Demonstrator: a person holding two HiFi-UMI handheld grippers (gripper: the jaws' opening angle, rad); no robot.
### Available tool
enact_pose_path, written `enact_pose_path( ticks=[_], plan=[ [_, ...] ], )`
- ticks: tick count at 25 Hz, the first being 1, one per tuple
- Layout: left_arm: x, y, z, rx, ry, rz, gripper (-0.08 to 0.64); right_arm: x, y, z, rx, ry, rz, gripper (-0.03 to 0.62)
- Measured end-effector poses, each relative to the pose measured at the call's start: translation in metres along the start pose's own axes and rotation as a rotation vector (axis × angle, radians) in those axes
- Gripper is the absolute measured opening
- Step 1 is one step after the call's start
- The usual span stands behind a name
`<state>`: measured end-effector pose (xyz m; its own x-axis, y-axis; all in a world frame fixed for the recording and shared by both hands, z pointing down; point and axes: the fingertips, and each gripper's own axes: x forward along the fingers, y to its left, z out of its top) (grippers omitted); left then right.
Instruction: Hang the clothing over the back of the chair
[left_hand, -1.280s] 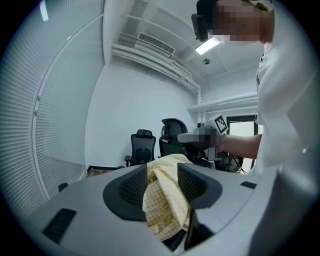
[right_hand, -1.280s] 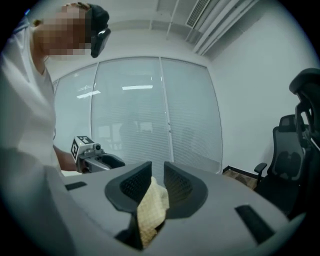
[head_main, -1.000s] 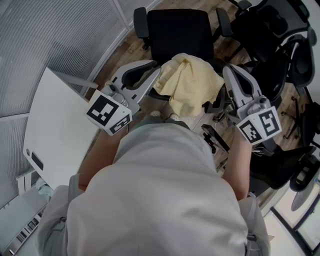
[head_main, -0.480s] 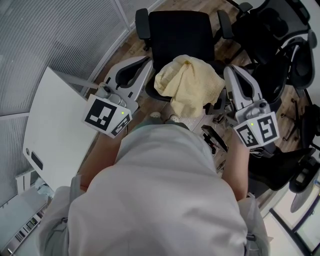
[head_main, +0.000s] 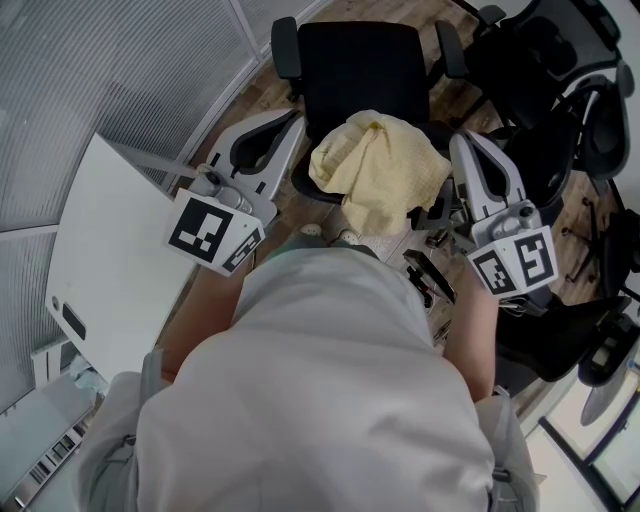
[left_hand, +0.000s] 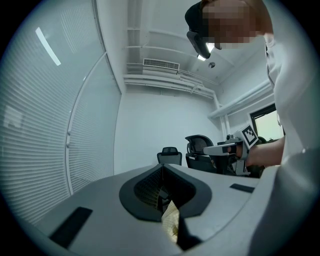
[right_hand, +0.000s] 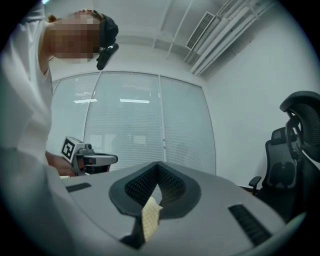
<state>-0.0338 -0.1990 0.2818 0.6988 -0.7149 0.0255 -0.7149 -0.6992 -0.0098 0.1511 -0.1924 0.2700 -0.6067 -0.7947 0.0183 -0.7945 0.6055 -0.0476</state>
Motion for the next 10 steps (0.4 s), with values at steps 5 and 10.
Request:
enact_pose_path(
  ticks=[5,10],
  plan=[
    [0.0011,0.0011,0.0015,0.004,-0.003,0.003,0.015,0.0003,-0.0018,0.0005,-0.006,-0.001,-0.005,0.020],
    [0.0009,0.0009,0.0025,0.004,-0.001,0.003,0.014,0.0005,-0.0009,0.0022,-0.016,-0.002,-0.004,0.020]
  ],
)
